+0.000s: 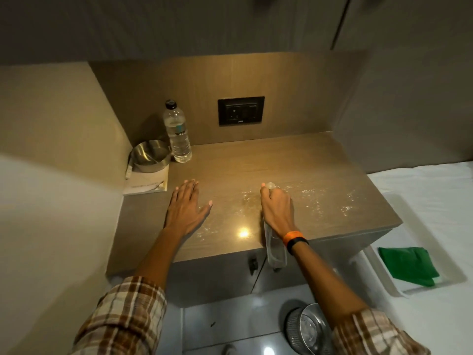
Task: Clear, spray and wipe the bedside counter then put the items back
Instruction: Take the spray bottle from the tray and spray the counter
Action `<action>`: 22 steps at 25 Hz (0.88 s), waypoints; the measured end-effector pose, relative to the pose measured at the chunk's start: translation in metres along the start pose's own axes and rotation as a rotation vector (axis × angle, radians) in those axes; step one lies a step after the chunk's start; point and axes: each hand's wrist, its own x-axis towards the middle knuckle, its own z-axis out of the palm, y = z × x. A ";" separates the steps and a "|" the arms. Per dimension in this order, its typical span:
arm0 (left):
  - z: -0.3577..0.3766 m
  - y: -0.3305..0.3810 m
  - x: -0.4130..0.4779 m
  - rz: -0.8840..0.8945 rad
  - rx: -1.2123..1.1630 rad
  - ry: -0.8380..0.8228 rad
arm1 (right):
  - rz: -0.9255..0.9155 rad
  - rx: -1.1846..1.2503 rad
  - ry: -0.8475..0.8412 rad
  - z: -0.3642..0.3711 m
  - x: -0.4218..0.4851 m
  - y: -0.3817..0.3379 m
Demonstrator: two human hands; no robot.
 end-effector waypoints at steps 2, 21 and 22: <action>-0.004 -0.014 -0.012 0.002 -0.014 0.029 | -0.041 -0.002 -0.037 0.016 -0.004 -0.017; -0.017 -0.031 -0.044 -0.058 -0.058 0.191 | -0.106 0.048 -0.088 0.048 -0.059 -0.050; -0.015 -0.009 -0.032 -0.026 -0.073 0.188 | -0.100 0.033 -0.062 0.035 -0.054 -0.039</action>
